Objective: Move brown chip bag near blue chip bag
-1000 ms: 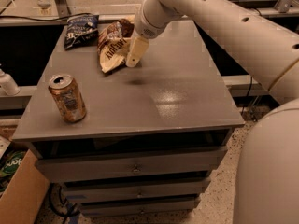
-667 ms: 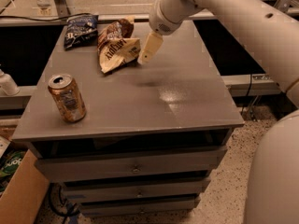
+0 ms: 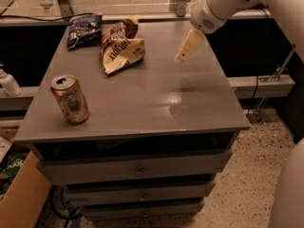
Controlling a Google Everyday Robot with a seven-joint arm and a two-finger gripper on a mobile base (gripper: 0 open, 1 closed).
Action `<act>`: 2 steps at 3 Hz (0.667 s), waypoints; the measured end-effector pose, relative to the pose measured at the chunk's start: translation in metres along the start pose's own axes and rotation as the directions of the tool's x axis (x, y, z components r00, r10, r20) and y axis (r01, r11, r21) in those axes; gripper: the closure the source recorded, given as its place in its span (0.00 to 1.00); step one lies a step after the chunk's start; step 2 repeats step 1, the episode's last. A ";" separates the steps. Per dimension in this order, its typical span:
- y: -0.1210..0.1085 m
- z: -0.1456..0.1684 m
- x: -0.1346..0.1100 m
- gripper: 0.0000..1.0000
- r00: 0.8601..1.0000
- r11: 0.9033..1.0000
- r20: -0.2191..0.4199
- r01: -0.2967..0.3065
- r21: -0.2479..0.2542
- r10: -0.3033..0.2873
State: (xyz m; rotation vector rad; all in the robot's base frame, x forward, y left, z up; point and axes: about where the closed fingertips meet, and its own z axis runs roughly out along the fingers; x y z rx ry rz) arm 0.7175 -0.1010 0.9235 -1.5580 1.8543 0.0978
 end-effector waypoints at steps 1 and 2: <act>0.000 0.000 0.000 0.00 1.000 1.000 0.000 0.000 0.000 0.000; 0.000 0.000 0.000 0.00 1.000 1.000 0.000 0.000 0.000 0.000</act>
Offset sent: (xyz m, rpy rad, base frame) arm 0.0000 0.0000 0.0000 0.0000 0.0000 0.0000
